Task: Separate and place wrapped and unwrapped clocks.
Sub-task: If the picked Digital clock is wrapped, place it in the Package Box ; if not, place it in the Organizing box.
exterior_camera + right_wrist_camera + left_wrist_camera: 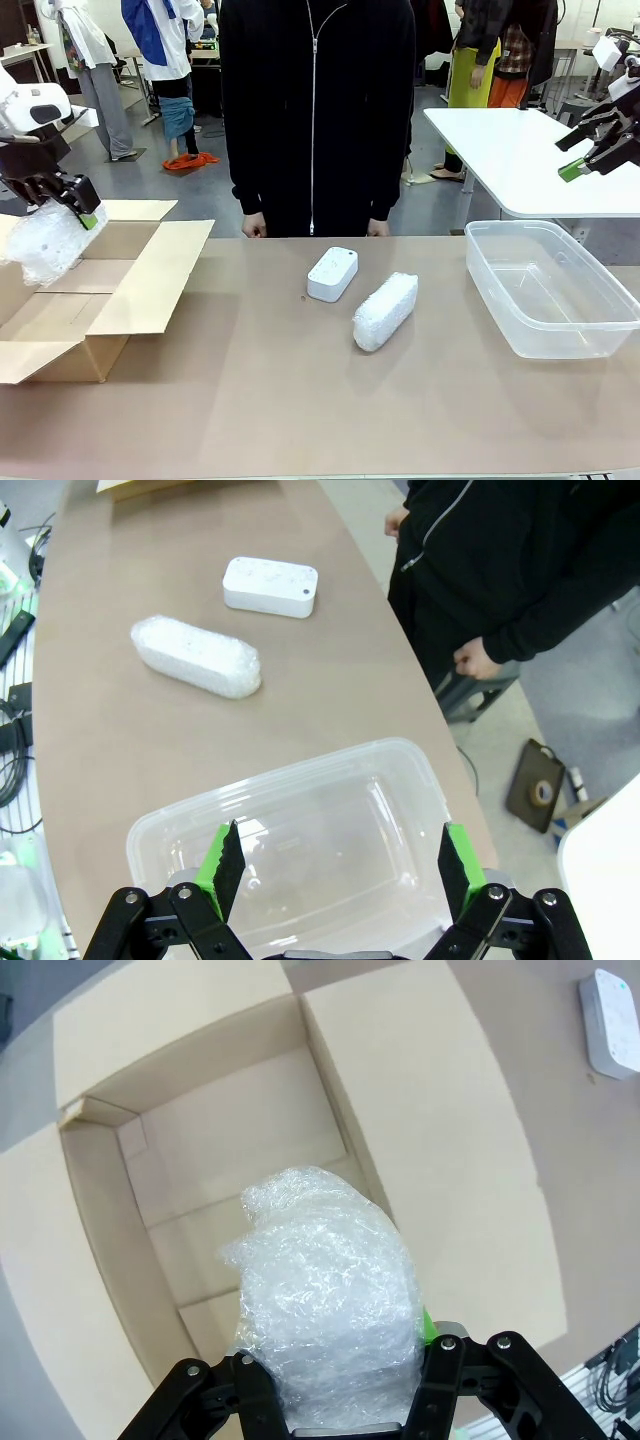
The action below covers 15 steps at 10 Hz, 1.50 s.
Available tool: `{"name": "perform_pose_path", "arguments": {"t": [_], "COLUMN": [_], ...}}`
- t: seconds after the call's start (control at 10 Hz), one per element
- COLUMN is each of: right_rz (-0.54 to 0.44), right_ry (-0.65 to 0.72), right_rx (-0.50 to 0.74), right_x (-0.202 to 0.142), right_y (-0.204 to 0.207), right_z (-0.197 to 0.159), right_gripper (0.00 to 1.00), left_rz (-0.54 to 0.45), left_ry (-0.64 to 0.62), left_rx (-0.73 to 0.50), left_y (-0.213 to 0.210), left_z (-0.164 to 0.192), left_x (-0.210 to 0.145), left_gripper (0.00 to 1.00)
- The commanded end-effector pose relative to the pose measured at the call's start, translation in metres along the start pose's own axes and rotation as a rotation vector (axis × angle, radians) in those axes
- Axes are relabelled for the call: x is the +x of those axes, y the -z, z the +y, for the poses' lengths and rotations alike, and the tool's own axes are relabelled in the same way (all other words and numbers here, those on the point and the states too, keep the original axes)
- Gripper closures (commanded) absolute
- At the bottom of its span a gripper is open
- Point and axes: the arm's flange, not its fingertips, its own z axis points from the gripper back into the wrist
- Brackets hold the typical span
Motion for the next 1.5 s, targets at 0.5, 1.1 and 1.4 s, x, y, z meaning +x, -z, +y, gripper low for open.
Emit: {"name": "perform_pose_path", "arguments": {"t": [0.5,1.1,1.4], "right_rz": [-0.016,-0.016,-0.016], "right_ry": [-0.001,-0.001,-0.001], "right_rx": [0.005,0.005,0.005], "right_x": [0.0,0.0,0.0], "right_y": [0.001,0.001,0.001], "right_z": [0.0,0.0,0.0], "right_gripper": [0.0,0.0,0.0], "left_rz": [-0.018,-0.033,-0.018], "left_ry": [0.015,0.028,0.013], "left_rx": [0.007,0.049,0.02], "left_y": [0.061,0.095,0.097], "left_z": [0.035,0.041,0.041], "left_x": [0.02,0.023,0.026], "left_gripper": [0.48,0.48,0.48]}}
